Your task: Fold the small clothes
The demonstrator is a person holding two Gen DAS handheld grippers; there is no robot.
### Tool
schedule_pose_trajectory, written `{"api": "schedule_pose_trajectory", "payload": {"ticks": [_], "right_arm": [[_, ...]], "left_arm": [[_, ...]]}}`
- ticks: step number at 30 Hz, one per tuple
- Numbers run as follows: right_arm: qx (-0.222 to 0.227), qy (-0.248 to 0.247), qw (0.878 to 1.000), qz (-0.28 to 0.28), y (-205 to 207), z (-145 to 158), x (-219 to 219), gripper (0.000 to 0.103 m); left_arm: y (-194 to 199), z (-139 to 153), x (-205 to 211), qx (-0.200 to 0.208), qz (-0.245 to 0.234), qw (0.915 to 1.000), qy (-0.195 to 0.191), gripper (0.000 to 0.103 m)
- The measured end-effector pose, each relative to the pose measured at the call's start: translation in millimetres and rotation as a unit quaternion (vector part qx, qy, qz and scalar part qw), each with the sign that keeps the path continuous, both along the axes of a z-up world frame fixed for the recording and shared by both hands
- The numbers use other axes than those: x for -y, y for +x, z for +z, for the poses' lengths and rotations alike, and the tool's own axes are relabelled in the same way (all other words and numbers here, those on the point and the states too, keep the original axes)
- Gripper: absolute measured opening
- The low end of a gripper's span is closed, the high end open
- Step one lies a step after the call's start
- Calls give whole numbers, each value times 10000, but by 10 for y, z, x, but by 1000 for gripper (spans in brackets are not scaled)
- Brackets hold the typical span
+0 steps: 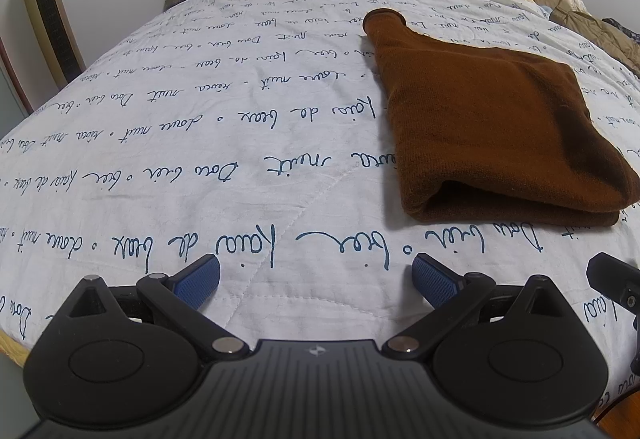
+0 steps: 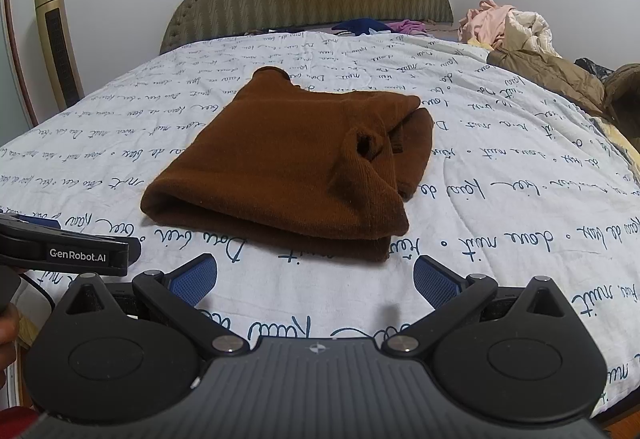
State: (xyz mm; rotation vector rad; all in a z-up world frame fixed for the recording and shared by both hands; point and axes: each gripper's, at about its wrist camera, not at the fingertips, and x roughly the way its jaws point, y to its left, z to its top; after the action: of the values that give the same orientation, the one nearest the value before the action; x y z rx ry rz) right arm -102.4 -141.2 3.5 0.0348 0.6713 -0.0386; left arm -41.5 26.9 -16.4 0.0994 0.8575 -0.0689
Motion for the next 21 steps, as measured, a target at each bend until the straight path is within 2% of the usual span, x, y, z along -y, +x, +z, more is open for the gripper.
{"api": "schedule_pose_trajectory", "payload": {"ticks": [21], "right_arm": [[-26, 23, 10000, 6, -4, -32, 1, 103]], "left_arm": [[-11, -14, -8, 4, -6, 10000, 1, 103]]}}
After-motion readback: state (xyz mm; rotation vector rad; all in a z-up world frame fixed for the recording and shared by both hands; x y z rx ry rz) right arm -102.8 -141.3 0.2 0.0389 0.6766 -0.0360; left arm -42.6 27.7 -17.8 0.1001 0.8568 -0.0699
